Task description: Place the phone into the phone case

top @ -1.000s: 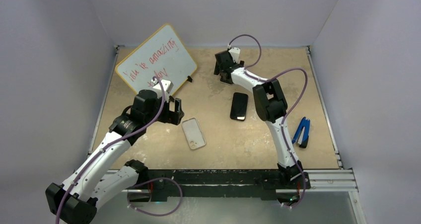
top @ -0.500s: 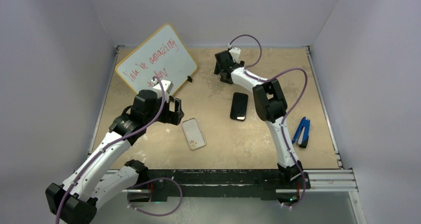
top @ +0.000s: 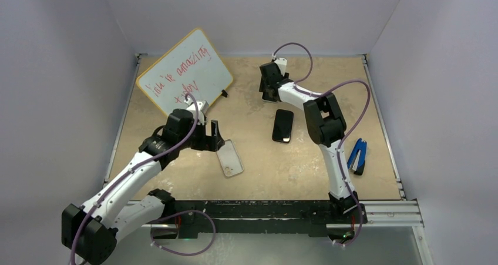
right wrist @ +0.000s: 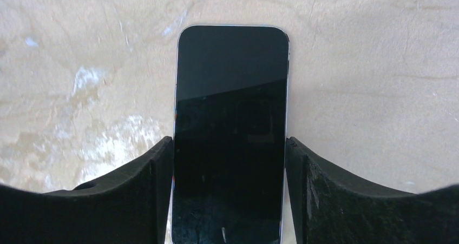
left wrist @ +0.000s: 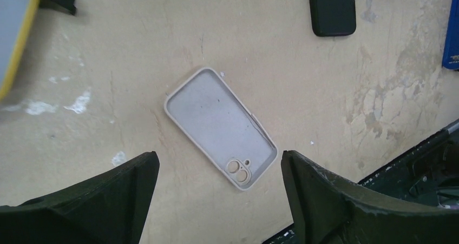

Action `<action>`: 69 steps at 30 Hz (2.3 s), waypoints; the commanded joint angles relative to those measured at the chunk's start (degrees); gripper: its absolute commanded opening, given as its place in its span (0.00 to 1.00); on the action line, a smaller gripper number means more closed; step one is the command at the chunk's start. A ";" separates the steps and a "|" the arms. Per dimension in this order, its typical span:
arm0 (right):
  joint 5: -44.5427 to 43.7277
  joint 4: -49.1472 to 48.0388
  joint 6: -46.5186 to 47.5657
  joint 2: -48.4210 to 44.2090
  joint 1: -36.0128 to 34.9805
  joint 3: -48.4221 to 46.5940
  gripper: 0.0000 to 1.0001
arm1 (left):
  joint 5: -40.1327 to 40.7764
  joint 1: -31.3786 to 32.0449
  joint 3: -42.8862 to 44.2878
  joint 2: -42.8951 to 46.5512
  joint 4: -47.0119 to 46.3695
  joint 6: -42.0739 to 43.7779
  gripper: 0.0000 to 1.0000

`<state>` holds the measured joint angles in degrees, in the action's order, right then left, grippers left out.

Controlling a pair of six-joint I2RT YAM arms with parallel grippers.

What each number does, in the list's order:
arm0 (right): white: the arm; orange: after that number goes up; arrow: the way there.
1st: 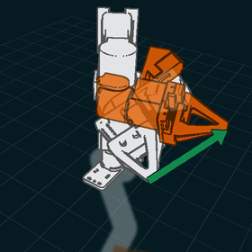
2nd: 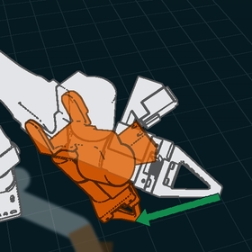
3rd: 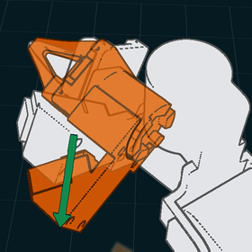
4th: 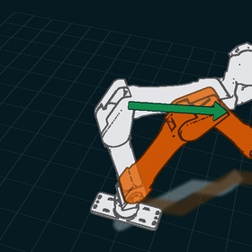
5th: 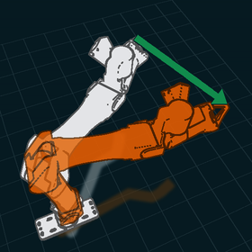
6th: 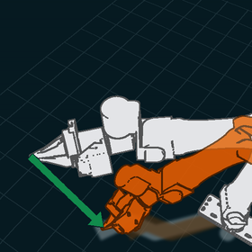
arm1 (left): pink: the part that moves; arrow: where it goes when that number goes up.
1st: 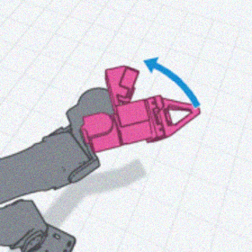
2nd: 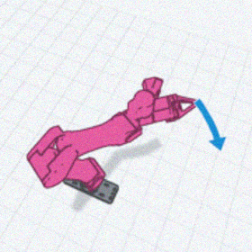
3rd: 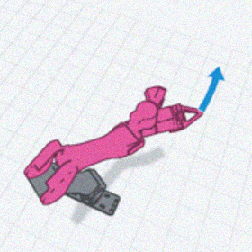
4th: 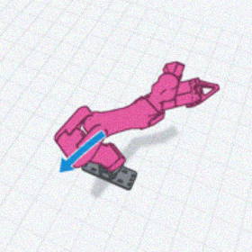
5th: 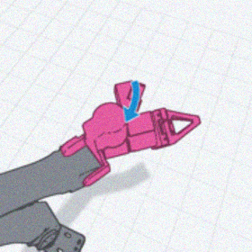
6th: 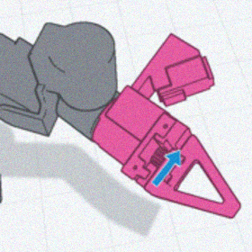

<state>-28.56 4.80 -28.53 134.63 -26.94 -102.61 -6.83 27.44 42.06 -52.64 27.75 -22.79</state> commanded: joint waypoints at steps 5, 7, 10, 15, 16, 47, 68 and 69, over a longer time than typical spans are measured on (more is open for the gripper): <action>8.66 -1.36 5.21 -8.50 -1.01 9.53 0.50 | -4.96 -0.04 -3.64 -6.05 -6.29 -9.42 0.83; 10.77 -1.72 5.43 -10.44 -1.78 11.80 0.50 | -4.77 -0.02 -5.37 -6.57 -8.60 -10.54 0.81; 12.80 -1.62 5.98 -12.23 -3.19 14.79 0.49 | -3.54 -0.02 -7.73 -7.79 -10.27 -11.66 0.79; 16.31 -2.71 5.95 -14.91 -5.04 19.96 0.46 | -2.29 -0.04 -11.77 -9.50 -13.57 -12.63 0.77; 16.74 -2.68 5.90 -15.26 -5.36 20.57 0.46 | -2.14 -0.02 -12.24 -10.20 -14.32 -12.75 0.77; 22.42 -4.07 -1.45 -39.42 -11.72 46.28 0.39 | -8.91 4.46 -15.91 -21.86 -32.96 -16.13 0.45; 12.67 1.26 -0.26 -37.71 -18.74 46.49 0.47 | -15.54 4.41 -19.35 -19.93 -35.49 -23.84 0.38; 11.22 2.87 0.32 -36.85 -19.39 45.12 0.51 | -14.98 4.43 -19.46 -19.52 -35.27 -23.61 0.38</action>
<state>-10.39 3.16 -29.82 96.66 -43.51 -53.95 -20.73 31.64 23.44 -74.56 -5.30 -45.47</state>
